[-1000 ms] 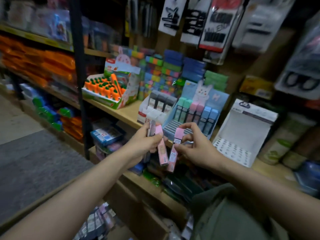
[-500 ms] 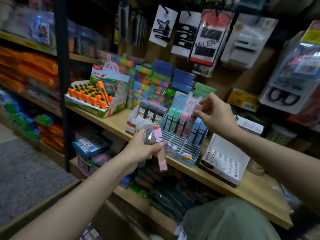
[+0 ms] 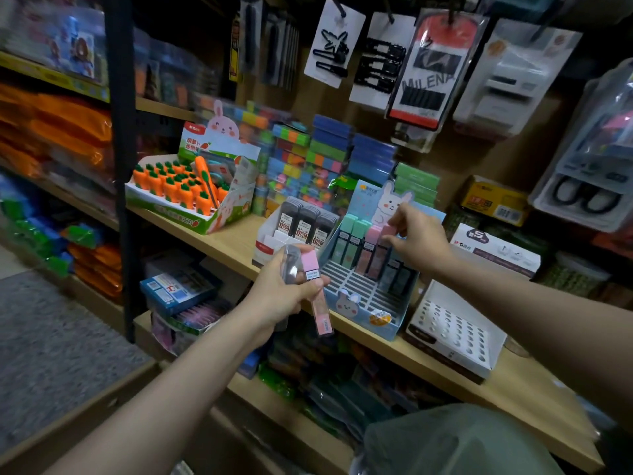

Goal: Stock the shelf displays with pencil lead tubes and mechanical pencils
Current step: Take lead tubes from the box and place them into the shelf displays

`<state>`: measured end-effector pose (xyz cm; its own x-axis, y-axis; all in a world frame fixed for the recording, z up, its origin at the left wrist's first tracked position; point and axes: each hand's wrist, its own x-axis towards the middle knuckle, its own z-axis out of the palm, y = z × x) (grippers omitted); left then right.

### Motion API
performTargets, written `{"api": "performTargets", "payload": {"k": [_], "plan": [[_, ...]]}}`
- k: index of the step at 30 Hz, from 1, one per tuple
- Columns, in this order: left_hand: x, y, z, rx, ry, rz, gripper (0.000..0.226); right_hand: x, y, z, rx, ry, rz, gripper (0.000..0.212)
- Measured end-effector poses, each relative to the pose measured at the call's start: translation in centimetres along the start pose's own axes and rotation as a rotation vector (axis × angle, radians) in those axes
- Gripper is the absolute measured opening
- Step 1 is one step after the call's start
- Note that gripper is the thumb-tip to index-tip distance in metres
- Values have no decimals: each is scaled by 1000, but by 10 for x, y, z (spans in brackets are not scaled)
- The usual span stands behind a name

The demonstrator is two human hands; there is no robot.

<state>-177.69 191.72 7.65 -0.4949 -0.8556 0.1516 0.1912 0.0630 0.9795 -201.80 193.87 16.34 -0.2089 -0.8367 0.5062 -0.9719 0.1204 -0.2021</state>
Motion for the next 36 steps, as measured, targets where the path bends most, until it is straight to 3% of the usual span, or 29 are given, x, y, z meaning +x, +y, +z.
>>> {"api": "performTargets", "payload": {"k": [4, 8, 13, 17, 19, 21, 24, 26, 30, 33, 36], "plan": [[1, 1, 4, 11, -40, 9, 44, 4, 2, 0, 19, -65, 30, 30], [2, 2, 7, -2, -33, 8, 46, 4, 0, 3, -128, -51, 8, 23], [1, 1, 7, -3, -51, -4, 26, -1, -1, 8, -246, 53, 5, 24], [0, 2, 7, 59, -43, 13, 18, -2, -7, 3, -358, 36, -1, 26], [0, 1, 7, 90, -42, 28, 20, -7, -18, -3, -229, 63, -51, 30], [-1, 2, 6, 80, -60, 53, 20, -20, -41, -7, 58, 27, -155, 31], [-1, 1, 6, 129, -92, 92, 21, -45, -74, -5, 272, -221, -264, 37], [-1, 1, 6, 163, -78, 101, 24, -52, -83, 0, 291, -282, -248, 37], [-1, 1, 4, 119, 3, 46, 21, -42, -82, -10, 307, -252, -166, 24], [-2, 10, 1, -68, 57, -107, 29, -23, -67, -33, 351, -162, -80, 25], [0, 18, -3, -298, 11, -289, 14, -8, -44, -50, 288, -92, -17, 26]]}}
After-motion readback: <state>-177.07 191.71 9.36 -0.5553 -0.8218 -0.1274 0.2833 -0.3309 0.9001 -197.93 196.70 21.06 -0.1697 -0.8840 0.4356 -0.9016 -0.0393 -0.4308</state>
